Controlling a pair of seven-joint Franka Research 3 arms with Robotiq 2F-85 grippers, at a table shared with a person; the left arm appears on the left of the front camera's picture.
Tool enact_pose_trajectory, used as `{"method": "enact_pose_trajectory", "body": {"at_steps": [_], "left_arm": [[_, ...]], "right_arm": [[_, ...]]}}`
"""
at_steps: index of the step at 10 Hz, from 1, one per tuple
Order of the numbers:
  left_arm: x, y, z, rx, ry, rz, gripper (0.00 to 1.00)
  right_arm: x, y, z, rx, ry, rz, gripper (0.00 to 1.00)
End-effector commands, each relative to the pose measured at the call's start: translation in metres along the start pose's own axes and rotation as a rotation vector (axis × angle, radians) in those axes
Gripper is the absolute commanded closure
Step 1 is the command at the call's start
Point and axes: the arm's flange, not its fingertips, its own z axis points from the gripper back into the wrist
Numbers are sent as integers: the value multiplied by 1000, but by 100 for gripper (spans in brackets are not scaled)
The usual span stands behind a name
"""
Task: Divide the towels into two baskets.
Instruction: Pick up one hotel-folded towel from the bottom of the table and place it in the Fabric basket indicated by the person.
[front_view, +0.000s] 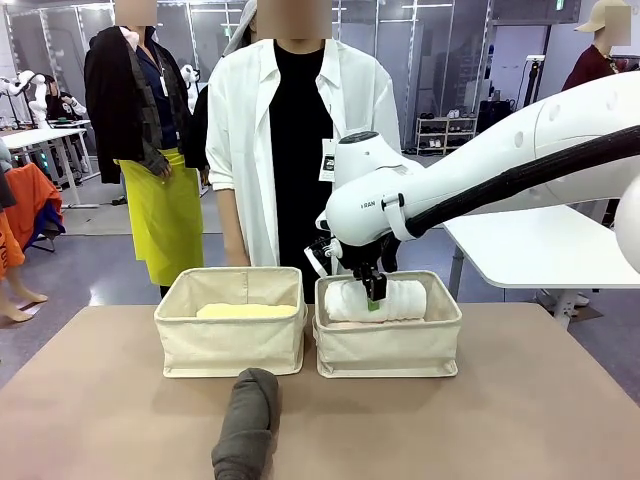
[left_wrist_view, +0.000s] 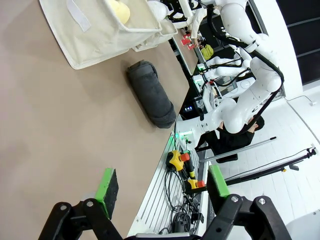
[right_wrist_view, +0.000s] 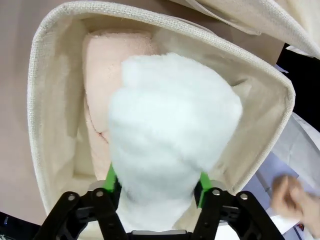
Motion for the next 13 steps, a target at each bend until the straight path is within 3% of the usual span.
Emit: {"method": "enact_pose_trajectory", "body": {"at_steps": [1, 5, 6, 13], "left_arm": [[-5, -4, 0, 1, 3, -7, 10], [-5, -4, 0, 1, 3, -7, 10], [-5, -4, 0, 1, 3, -7, 10], [-5, -4, 0, 1, 3, -7, 10]], "right_arm": [[-1, 3, 11, 4, 16, 25, 0], [-9, 19, 19, 1, 53, -59, 0], [-1, 1, 10, 7, 9, 0, 0], [-1, 1, 10, 7, 9, 0, 0]]}}
